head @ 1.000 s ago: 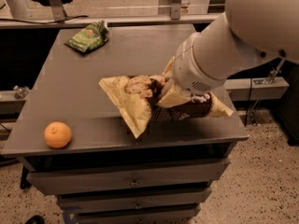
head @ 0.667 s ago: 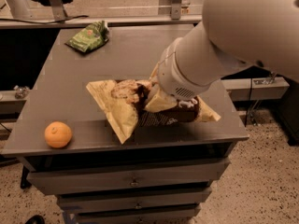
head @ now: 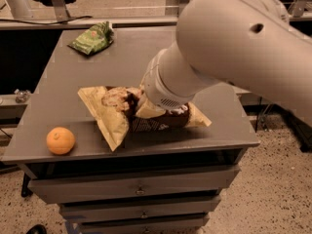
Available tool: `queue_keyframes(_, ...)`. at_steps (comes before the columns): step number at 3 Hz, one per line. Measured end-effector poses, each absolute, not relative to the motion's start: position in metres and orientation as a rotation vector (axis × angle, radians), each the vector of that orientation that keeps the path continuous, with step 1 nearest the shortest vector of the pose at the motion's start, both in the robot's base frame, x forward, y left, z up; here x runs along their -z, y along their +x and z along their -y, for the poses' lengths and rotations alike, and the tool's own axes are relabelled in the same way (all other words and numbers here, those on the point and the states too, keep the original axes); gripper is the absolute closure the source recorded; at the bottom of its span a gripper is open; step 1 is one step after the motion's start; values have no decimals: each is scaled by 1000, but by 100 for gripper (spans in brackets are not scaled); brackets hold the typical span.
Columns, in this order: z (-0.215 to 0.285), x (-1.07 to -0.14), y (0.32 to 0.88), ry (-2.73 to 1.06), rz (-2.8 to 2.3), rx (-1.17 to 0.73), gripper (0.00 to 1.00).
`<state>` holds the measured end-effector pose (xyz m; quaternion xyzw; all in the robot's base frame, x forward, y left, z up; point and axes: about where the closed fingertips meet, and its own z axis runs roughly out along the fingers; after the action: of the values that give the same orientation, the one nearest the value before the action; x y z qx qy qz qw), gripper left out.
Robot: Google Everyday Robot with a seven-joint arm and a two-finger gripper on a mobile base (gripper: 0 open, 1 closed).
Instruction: Move brown chip bag near orange
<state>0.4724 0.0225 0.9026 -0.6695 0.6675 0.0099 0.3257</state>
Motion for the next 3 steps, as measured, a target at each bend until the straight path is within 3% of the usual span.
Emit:
queue_keyframes(1, -37, -898, 485, -1753, -1719, -16, 100)
queue_keyframes(3, -60, -883, 482, -1771, -1720, -58, 59)
